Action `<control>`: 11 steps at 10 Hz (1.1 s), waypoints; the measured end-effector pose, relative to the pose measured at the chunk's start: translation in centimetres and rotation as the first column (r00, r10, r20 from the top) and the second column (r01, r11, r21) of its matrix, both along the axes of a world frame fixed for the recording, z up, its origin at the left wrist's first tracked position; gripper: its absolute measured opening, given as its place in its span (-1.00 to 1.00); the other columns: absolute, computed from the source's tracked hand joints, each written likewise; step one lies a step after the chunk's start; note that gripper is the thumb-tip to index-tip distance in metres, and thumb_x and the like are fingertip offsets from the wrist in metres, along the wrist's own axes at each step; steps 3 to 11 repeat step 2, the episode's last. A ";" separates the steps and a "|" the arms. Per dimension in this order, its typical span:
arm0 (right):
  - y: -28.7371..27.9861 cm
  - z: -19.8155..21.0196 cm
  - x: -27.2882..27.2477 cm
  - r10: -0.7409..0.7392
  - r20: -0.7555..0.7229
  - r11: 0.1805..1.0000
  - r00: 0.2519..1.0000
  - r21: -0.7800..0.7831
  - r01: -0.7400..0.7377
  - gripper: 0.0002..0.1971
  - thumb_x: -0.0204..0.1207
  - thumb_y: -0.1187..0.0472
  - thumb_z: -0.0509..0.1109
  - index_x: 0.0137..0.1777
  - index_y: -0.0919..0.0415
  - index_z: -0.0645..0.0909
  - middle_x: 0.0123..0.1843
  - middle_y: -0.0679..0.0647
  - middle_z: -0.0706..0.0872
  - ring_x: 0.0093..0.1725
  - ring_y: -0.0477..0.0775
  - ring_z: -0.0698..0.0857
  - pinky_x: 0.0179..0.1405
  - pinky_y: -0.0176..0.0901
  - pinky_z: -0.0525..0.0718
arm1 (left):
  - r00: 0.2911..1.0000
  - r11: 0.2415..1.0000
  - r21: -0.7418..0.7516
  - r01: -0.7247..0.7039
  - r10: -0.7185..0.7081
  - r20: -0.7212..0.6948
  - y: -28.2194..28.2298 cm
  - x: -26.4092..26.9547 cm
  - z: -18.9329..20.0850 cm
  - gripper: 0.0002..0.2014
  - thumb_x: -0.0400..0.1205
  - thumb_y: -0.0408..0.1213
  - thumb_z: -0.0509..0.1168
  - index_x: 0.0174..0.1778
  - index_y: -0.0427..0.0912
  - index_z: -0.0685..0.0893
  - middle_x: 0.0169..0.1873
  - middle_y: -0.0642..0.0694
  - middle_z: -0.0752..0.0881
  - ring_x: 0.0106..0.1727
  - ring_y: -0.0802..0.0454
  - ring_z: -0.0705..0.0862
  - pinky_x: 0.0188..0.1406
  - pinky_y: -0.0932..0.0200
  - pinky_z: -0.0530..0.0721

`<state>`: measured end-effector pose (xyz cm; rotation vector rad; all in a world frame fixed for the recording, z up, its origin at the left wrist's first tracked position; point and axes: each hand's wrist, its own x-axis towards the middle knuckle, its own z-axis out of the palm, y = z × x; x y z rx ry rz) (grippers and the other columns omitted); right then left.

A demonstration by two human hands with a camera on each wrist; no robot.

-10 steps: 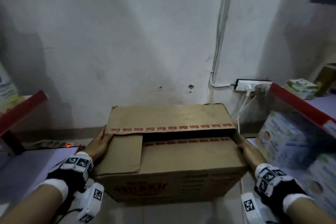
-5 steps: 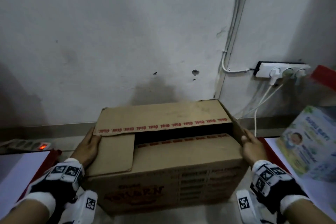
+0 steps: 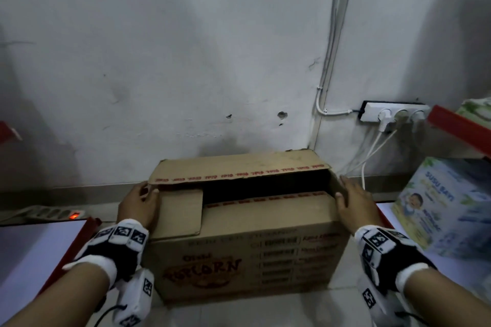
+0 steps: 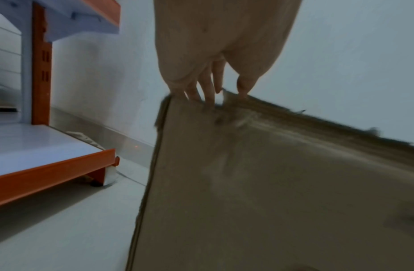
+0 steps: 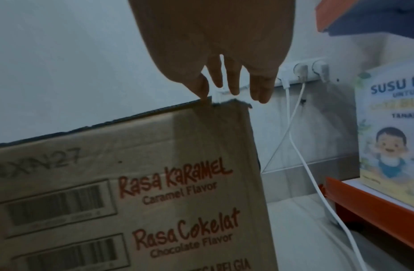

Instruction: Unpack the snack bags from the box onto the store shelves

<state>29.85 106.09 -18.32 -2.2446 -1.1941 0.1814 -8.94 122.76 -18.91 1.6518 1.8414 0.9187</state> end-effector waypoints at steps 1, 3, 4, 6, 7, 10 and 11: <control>-1.6 1.8 -1.1 0.077 0.033 0.996 0.996 0.048 -0.079 -0.50 0.54 0.42 0.28 0.50 0.29 0.43 0.43 0.33 0.53 0.41 0.36 0.47 0.41 0.01 0.35 | 1.000 0.999 0.048 -0.021 0.020 0.023 -1.8 0.1 1.7 -0.62 0.62 -0.36 0.31 0.35 -0.38 0.57 0.29 -0.40 0.63 0.31 -0.34 0.59 0.31 -0.06 0.49; -3.6 4.2 -3.3 0.114 0.019 0.983 0.993 0.142 -0.115 -0.57 0.49 0.46 0.30 0.38 0.28 0.55 0.25 0.32 0.62 0.31 0.32 0.52 0.28 -0.06 0.43 | 0.998 0.995 0.100 -0.015 0.009 0.063 -5.0 0.3 3.9 -0.76 0.57 -0.50 0.32 0.15 -0.44 0.64 0.12 -0.44 0.68 0.19 -0.34 0.65 0.15 0.03 0.53; -3.6 4.2 -3.3 0.114 0.019 0.983 0.993 0.142 -0.115 -0.57 0.49 0.46 0.30 0.38 0.28 0.55 0.25 0.32 0.62 0.31 0.32 0.52 0.28 -0.06 0.43 | 0.998 0.995 0.100 -0.015 0.009 0.063 -5.0 0.3 3.9 -0.76 0.57 -0.50 0.32 0.15 -0.44 0.64 0.12 -0.44 0.68 0.19 -0.34 0.65 0.15 0.03 0.53; -3.6 4.2 -3.3 0.114 0.019 0.983 0.993 0.142 -0.115 -0.57 0.49 0.46 0.30 0.38 0.28 0.55 0.25 0.32 0.62 0.31 0.32 0.52 0.28 -0.06 0.43 | 0.998 0.995 0.100 -0.015 0.009 0.063 -5.0 0.3 3.9 -0.76 0.57 -0.50 0.32 0.15 -0.44 0.64 0.12 -0.44 0.68 0.19 -0.34 0.65 0.15 0.03 0.53; -3.6 4.2 -3.3 0.114 0.019 0.983 0.993 0.142 -0.115 -0.57 0.49 0.46 0.30 0.38 0.28 0.55 0.25 0.32 0.62 0.31 0.32 0.52 0.28 -0.06 0.43 | 0.998 0.995 0.100 -0.015 0.009 0.063 -5.0 0.3 3.9 -0.76 0.57 -0.50 0.32 0.15 -0.44 0.64 0.12 -0.44 0.68 0.19 -0.34 0.65 0.15 0.03 0.53; -3.6 4.2 -3.3 0.114 0.019 0.983 0.993 0.142 -0.115 -0.57 0.49 0.46 0.30 0.38 0.28 0.55 0.25 0.32 0.62 0.31 0.32 0.52 0.28 -0.06 0.43 | 0.998 0.995 0.100 -0.015 0.009 0.063 -5.0 0.3 3.9 -0.76 0.57 -0.50 0.32 0.15 -0.44 0.64 0.12 -0.44 0.68 0.19 -0.34 0.65 0.15 0.03 0.53; -3.6 4.2 -3.3 0.114 0.019 0.983 0.993 0.142 -0.115 -0.57 0.49 0.46 0.30 0.38 0.28 0.55 0.25 0.32 0.62 0.31 0.32 0.52 0.28 -0.06 0.43 | 0.998 0.995 0.100 -0.015 0.009 0.063 -5.0 0.3 3.9 -0.76 0.57 -0.50 0.32 0.15 -0.44 0.64 0.12 -0.44 0.68 0.19 -0.34 0.65 0.15 0.03 0.53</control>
